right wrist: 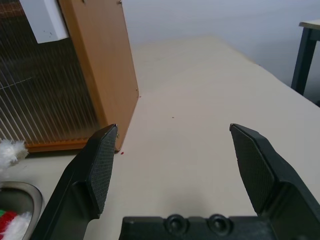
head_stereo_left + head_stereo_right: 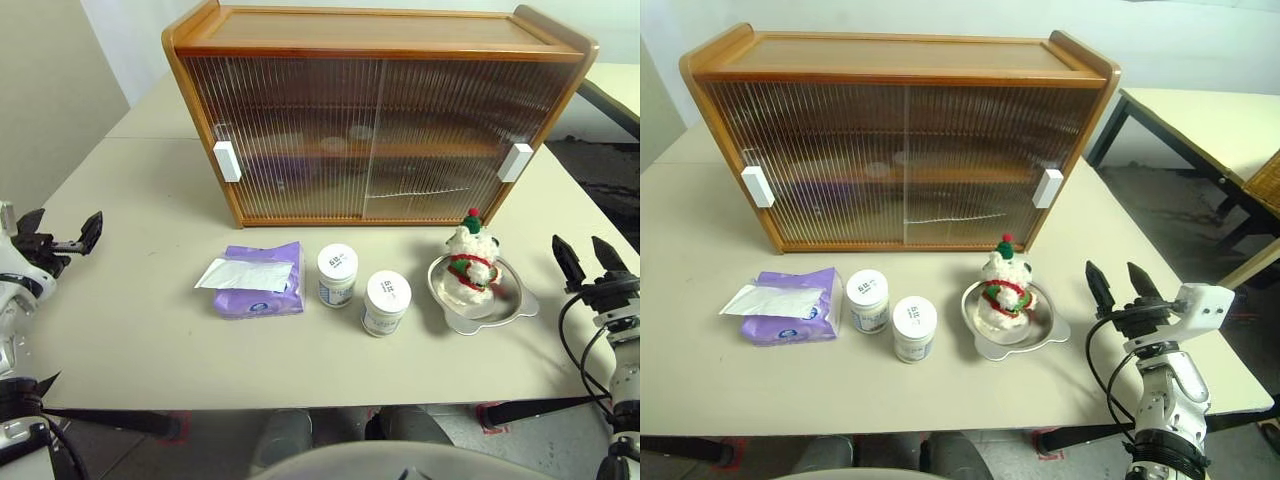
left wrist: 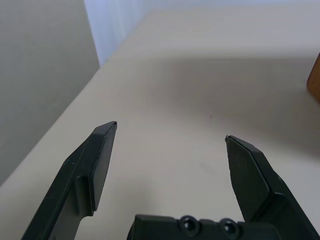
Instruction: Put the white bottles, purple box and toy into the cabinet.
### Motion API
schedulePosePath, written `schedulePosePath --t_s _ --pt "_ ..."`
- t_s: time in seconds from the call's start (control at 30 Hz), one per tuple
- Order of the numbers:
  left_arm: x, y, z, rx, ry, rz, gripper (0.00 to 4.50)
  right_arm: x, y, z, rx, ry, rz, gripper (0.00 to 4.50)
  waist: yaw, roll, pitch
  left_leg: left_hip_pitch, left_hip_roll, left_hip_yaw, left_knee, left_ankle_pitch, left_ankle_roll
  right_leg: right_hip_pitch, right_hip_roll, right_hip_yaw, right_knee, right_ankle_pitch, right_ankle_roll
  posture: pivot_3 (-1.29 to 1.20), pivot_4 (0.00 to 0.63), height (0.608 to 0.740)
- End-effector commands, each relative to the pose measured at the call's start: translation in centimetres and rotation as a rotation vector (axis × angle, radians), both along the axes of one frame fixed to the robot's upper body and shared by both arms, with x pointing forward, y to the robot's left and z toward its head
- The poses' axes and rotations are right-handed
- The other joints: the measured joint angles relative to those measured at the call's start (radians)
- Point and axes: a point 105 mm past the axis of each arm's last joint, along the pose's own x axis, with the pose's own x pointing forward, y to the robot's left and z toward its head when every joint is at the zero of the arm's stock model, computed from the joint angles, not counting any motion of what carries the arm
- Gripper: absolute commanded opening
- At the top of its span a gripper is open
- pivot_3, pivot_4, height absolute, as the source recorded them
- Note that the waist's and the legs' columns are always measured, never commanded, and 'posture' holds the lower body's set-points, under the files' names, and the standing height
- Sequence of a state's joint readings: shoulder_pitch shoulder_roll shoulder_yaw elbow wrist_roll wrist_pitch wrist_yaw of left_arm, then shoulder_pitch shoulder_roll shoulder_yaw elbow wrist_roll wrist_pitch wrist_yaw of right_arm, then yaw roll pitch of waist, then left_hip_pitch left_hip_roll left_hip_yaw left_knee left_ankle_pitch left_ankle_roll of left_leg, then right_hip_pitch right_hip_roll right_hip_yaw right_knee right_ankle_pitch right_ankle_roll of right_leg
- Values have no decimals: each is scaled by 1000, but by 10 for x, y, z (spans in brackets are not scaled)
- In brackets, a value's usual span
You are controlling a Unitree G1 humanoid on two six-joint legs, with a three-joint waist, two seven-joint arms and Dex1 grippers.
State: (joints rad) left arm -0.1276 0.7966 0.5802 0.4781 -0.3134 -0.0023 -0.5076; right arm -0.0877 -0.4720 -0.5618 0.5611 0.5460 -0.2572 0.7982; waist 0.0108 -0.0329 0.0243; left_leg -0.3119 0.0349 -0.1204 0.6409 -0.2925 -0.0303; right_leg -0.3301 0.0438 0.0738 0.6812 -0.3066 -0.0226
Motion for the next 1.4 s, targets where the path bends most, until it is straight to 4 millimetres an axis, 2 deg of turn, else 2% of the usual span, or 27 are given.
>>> schedulePosePath --t_s 0.03,0.17,0.33,0.47,0.6,0.67,0.83,0.97,1.03,1.13,1.23,1.3,1.4 --pt "7 -7 0 5 8 -19 4475 1 0 -3 5 5 -8 4500 -2 0 0 0 0 0 0 0 0 0 0 0 0 0 0 13 0 740" --pt "8 -13 -2 -5 3 -28 4475 0 1 -4 2 13 3 4500 -3 0 0 0 0 0 0 0 0 0 0 0 0 0 1 22 6 740" --pt "3 -12 0 -8 -1 -23 4475 3 4 0 1 11 41 4500 -4 0 0 0 1 0 0 0 0 0 1 0 0 0 1 23 1 740" --pt "1 -13 3 -9 -12 -20 4475 2 23 5 37 -11 204 4500 -3 0 0 0 2 0 0 0 0 0 3 0 0 0 0 30 0 740" --pt "0 -18 6 -19 -32 -31 4475 -1 38 25 55 -80 355 4500 -3 0 0 0 3 1 1 0 -1 0 5 0 0 -1 -2 25 0 740" --pt "1 -25 7 -27 -43 -42 4475 -3 34 34 58 -102 378 4500 -1 0 0 0 3 2 1 0 -1 0 6 0 0 -2 -3 32 0 740" --pt "5 -50 14 -48 -73 -132 4475 -11 40 65 -2 -117 563 4500 6 -1 -1 0 2 6 3 2 -3 1 6 2 0 -2 -3 26 0 740" --pt "5 -66 23 -55 -85 -231 3566 -20 69 86 -46 -68 789 4500 6 -2 -2 1 3 11 4 3 -5 0 9 2 0 -2 -2 4 0 740" --pt "8 -78 30 -50 -107 -277 2900 -26 80 90 -70 -36 876 4500 3 -3 -1 1 3 15 4 3 -5 0 9 2 0 -2 -1 -11 12 740" --pt "14 -100 42 -46 -144 -385 1810 -36 109 95 -102 -9 997 4500 -2 -5 0 1 3 18 4 2 -3 0 10 4 0 -4 4 -33 24 740" --pt "22 -123 41 -22 -122 -483 773 -43 134 96 -108 -11 1049 4500 -7 -5 0 1 2 20 6 0 1 0 10 8 0 -4 5 -55 23 740" --pt "27 -132 37 -19 -99 -504 66 -46 143 97 -112 -13 1054 4500 -12 -5 0 1 2 22 7 -1 2 0 12 12 0 -4 6 -58 24 740" --pt "35 -143 30 -18 -71 -510 25 -45 152 102 -98 -37 1046 4500 -20 -4 0 1 1 28 7 -3 5 -2 13 22 0 -3 9 -66 22 740"
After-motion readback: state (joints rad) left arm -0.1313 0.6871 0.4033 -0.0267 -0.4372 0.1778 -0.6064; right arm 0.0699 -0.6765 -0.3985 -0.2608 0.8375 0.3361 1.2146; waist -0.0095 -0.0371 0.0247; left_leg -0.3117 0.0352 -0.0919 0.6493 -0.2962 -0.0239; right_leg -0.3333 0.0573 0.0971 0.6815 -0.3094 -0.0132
